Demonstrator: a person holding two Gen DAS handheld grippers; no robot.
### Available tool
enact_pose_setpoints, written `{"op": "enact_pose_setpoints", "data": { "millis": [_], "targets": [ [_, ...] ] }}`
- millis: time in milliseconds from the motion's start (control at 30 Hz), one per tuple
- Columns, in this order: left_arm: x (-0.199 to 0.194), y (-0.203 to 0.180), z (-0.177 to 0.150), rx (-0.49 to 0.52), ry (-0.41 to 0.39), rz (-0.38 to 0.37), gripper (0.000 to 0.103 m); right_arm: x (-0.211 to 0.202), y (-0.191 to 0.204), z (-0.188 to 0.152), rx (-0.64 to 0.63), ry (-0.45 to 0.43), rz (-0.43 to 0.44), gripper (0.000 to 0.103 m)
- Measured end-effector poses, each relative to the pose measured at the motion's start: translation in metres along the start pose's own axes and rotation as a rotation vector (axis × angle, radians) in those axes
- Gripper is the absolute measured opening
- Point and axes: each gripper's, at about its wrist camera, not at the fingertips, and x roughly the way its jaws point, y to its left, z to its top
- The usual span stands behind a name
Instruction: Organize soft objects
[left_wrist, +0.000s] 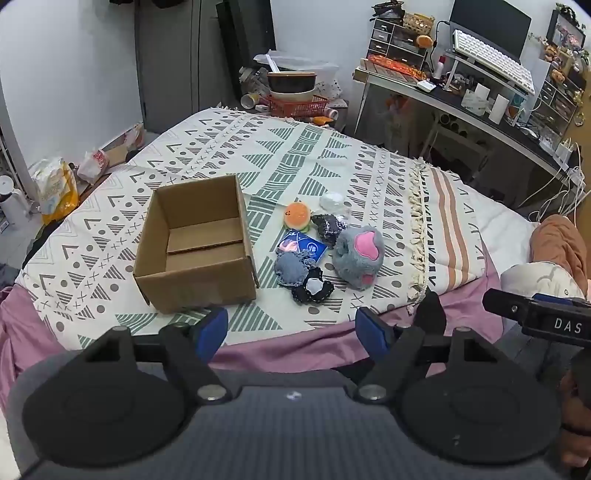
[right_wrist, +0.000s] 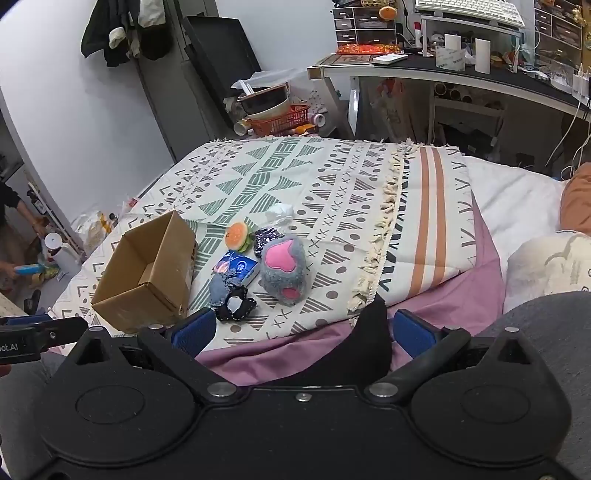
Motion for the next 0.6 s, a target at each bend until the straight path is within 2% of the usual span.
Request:
{"op": "enact_pose_setpoints", "data": {
  "millis": [233,600],
  "targets": [
    [-0.0017,-0.0132,-0.0005,0.006,-0.001,-0.004,0.075,-0.0034,-0.0019,0.0034,-0.007,0.0,-0.021,0.103],
    [0.0016,-0.0125,-0.0003,0.011,0.002,-0.008,0.074,-0.0048,0.0018,0.0045,-0.022,-0.01,-0.012,0.103]
  ]
}}
